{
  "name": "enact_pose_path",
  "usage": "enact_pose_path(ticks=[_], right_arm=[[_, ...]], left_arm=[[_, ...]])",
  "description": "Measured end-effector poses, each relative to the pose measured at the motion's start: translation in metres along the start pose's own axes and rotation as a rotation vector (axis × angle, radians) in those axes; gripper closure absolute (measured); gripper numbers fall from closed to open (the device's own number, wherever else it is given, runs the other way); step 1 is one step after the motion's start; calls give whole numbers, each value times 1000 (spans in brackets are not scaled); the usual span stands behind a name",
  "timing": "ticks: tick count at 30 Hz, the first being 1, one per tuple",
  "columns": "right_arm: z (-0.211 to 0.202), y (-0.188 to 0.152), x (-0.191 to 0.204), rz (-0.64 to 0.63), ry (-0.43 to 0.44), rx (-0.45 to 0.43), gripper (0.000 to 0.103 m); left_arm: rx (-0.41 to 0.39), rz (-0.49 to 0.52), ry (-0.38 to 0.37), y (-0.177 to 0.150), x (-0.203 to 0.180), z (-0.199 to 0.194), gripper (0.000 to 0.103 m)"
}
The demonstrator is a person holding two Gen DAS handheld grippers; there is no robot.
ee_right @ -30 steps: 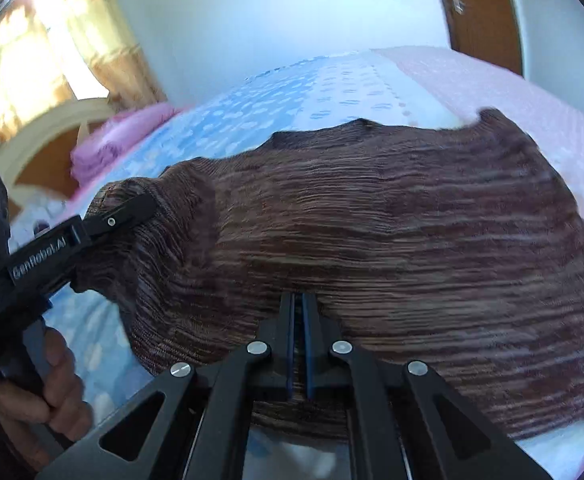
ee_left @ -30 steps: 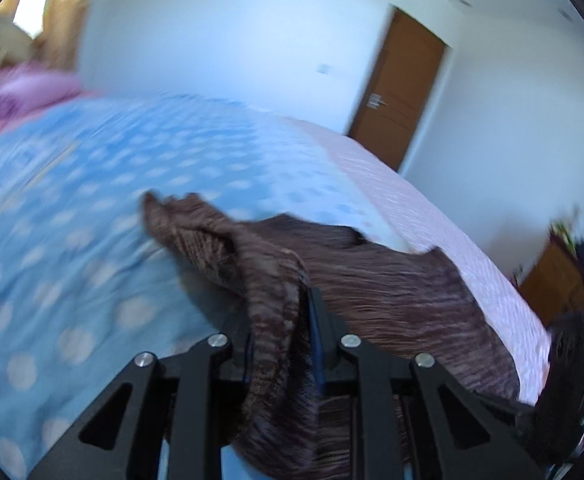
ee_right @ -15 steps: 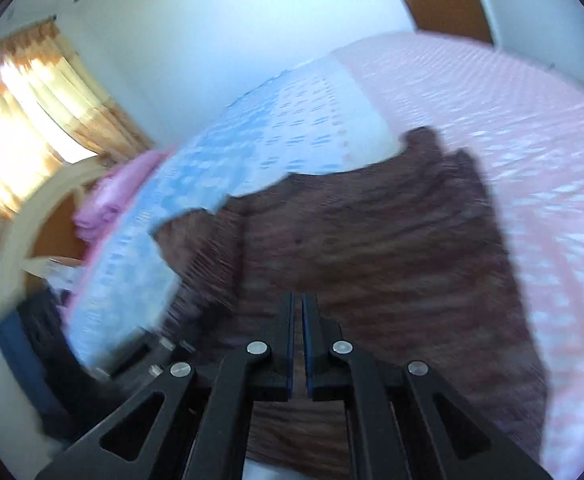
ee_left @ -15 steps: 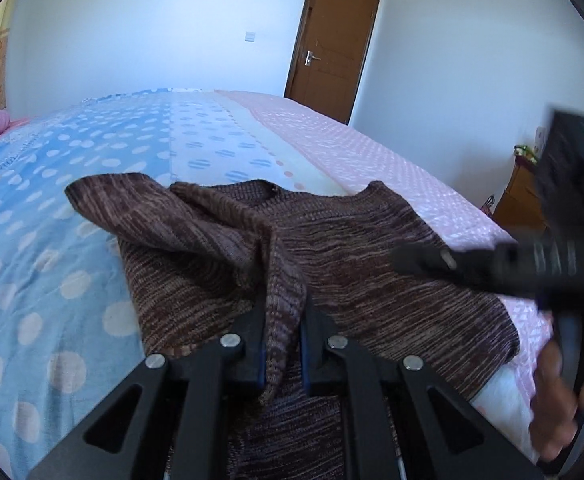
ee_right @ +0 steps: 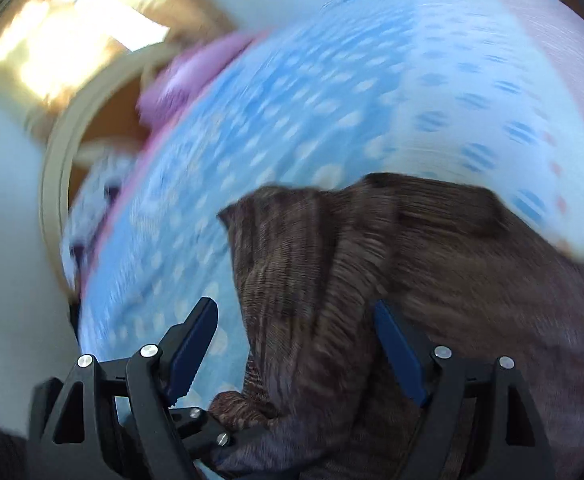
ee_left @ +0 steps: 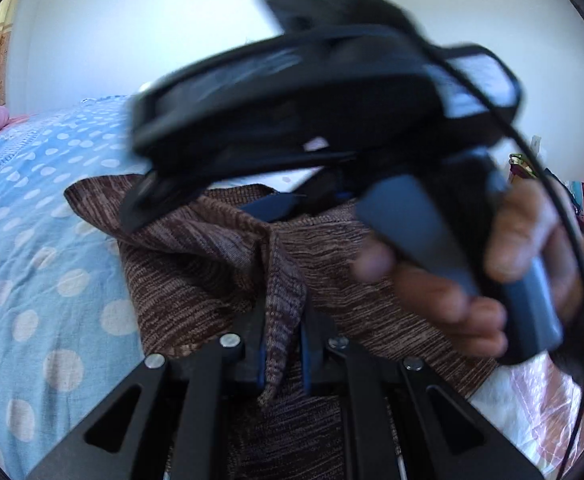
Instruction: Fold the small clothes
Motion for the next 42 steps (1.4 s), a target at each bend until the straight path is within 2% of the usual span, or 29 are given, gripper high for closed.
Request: enact_pose_path(ticks=[2, 4, 6, 8, 9, 10, 11, 13, 15, 19, 24, 29, 33, 39, 42], right_arm=[[18, 0, 13, -98, -45, 62, 22], [34, 1, 23, -195, -113, 80, 22], [39, 4, 26, -242, -151, 80, 22], [37, 9, 23, -263, -211, 38, 23], [35, 10, 21, -265, -239, 14, 28], [33, 11, 17, -249, -245, 7, 58], [30, 13, 11, -211, -231, 5, 76], [16, 16, 0, -123, -176, -38, 81], [4, 16, -7, -49, -129, -90, 82], [-30, 8, -35, 180, 59, -226, 86], [-59, -4, -46, 239, 101, -296, 87], [-106, -17, -65, 256, 106, -361, 87], [-133, -32, -93, 284, 93, -383, 87], [-150, -56, -142, 378, 70, -395, 87], [-147, -66, -164, 417, 57, -380, 87]], left_arm=[[0, -1, 0, 0, 0, 0, 91], [-3, -6, -4, 0, -1, -1, 91], [-6, -10, -11, -1, -1, -1, 91], [-7, -11, -15, -1, 0, -1, 91], [-8, -13, -16, -1, 2, 0, 91], [-8, -16, -18, -1, 2, 0, 91], [-9, -23, -24, -1, 2, 0, 91], [-12, -26, -28, -2, 3, 0, 90], [-17, -23, -28, -1, 3, -1, 90], [-29, -5, -10, -1, 4, -7, 90], [-70, 79, 0, 5, -18, -24, 90], [-86, 152, -28, 22, -56, -30, 90], [-70, 190, -65, 30, -85, -21, 90], [0, 236, -100, 31, -127, 5, 90], [62, 259, -103, 31, -146, 25, 90]])
Point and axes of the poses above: each gripper's, at about its wrist camera, not at the fingertips, and z roughly the way its jaws point, x to its left, y to its top, the point moved 3 cm from there along z, roughly the way its jaws point, and after that the axes turned 12 degrees about z, right-handed, at the moved point
